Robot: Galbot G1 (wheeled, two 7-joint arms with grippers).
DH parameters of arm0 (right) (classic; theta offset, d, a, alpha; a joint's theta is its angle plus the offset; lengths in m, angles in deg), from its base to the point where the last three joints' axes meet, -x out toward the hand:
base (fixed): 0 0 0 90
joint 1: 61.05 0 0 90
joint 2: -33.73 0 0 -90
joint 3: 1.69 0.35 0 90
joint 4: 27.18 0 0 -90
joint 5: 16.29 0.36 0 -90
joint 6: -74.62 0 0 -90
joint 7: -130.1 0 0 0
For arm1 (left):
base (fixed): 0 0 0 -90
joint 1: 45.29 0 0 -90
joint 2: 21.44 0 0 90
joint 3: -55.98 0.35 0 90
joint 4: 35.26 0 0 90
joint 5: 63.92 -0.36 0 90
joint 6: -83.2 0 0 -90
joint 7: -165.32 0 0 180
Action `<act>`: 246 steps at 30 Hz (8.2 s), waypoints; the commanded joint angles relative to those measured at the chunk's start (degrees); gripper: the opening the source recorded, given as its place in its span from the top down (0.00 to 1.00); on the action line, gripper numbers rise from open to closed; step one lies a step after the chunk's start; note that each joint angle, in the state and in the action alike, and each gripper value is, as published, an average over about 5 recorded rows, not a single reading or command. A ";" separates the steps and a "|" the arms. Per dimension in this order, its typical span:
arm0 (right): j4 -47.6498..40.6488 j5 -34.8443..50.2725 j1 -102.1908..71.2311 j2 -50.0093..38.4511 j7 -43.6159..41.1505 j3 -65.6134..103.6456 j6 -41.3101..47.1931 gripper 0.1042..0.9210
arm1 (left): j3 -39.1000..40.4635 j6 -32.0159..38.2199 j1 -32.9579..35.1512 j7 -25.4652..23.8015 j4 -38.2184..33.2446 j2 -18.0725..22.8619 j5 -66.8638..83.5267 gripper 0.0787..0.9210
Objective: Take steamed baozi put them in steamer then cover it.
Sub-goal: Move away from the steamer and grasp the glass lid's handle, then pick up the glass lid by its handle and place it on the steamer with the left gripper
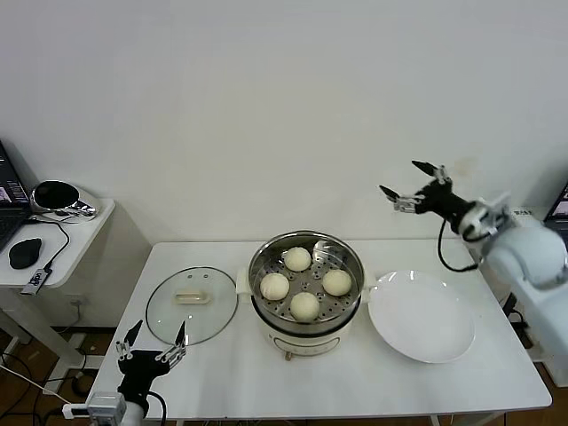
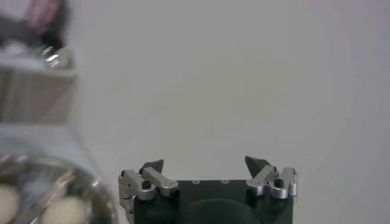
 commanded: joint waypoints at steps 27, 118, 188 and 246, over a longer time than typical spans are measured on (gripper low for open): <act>6.82 -2.97 -45.23 33.52 5.38 28.15 -10.43 0.12 | 9.96 18.18 -13.08 16.92 27.49 -12.70 -77.13 0.12; 2.19 -8.48 -45.81 39.78 4.96 27.53 -13.89 0.12 | 15.24 6.93 -43.81 18.43 63.13 -6.72 -71.74 0.23; 7.41 -16.00 -44.59 42.07 4.20 25.62 -10.39 0.12 | 36.93 -28.93 -39.91 -12.70 16.40 0.66 -92.23 0.92; 5.45 -17.04 -44.04 44.44 4.09 27.81 -11.35 0.12 | 49.19 -29.00 -47.77 -14.98 33.23 8.64 -93.00 0.92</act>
